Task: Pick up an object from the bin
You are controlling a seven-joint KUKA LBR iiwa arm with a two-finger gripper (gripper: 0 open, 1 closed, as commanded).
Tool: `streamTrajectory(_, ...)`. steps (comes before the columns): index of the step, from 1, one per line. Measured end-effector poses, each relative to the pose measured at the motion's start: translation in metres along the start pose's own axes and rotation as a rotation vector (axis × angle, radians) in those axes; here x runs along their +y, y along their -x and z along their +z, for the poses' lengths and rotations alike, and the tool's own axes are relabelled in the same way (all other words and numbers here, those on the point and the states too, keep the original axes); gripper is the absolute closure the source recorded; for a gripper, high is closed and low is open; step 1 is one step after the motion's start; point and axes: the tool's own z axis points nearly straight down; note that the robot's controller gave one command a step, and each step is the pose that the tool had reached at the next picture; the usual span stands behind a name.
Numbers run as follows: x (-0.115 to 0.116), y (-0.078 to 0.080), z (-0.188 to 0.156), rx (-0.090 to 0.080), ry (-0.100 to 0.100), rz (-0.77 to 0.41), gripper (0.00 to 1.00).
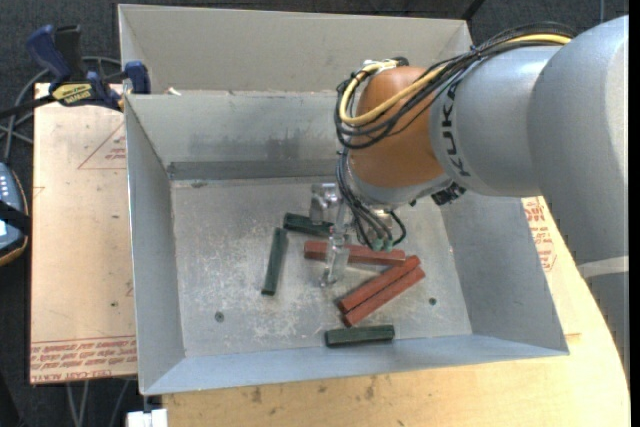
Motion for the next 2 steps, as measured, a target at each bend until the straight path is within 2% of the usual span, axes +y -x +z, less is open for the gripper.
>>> streamTrajectory(1, 0.000, 0.002, -0.004, -0.006, 0.001, 0.002, 1.00)
streamTrajectory(2, -0.042, 0.003, 0.004, -0.020, -0.001, -0.707, 1.00)
